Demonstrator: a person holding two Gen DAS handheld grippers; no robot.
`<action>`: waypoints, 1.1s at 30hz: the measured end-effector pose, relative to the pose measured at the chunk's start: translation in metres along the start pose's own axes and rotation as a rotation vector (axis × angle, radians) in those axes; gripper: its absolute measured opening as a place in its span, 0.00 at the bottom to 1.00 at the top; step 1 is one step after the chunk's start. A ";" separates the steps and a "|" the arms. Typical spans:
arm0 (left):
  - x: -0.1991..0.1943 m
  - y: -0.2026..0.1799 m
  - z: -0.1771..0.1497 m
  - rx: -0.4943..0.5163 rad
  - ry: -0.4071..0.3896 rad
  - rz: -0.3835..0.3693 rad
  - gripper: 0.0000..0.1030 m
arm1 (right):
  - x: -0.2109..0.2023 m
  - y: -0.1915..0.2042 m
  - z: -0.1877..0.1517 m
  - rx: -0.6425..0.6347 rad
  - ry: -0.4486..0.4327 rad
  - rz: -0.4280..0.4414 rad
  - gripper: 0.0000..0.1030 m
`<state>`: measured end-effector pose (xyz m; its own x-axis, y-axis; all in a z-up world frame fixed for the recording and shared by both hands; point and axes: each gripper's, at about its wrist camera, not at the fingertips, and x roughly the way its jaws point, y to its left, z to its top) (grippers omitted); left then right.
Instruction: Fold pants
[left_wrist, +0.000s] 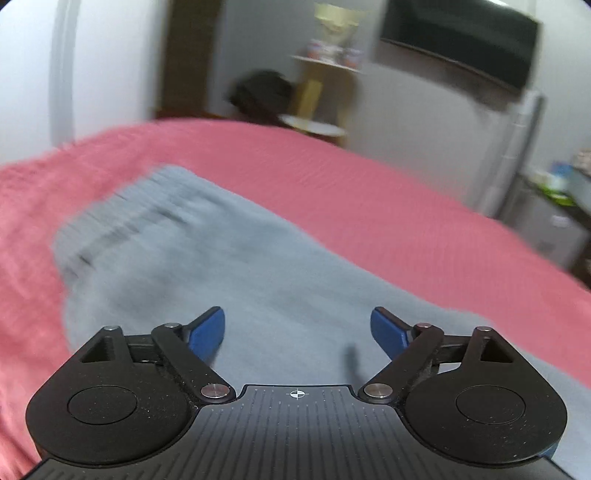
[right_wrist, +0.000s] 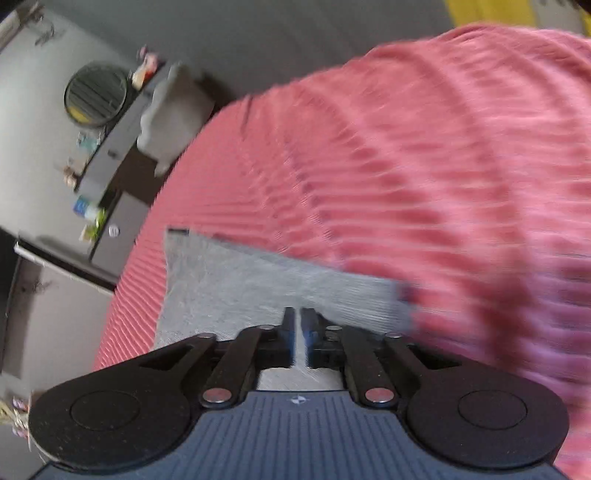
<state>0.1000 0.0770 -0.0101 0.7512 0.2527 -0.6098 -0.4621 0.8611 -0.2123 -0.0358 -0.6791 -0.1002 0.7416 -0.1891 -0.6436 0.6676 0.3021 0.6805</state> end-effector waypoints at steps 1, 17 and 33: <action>-0.005 -0.008 -0.003 0.032 0.025 -0.047 0.89 | -0.007 -0.009 0.001 0.033 0.003 0.009 0.45; -0.029 -0.052 -0.066 0.262 0.234 -0.087 0.91 | 0.002 -0.029 0.010 0.055 0.070 0.096 0.12; -0.030 -0.054 -0.069 0.293 0.216 -0.075 0.93 | 0.002 -0.004 0.012 -0.102 0.030 0.074 0.12</action>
<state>0.0697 -0.0078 -0.0329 0.6465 0.1121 -0.7546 -0.2316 0.9713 -0.0542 -0.0365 -0.6920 -0.1001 0.7851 -0.1350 -0.6045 0.6000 0.4083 0.6880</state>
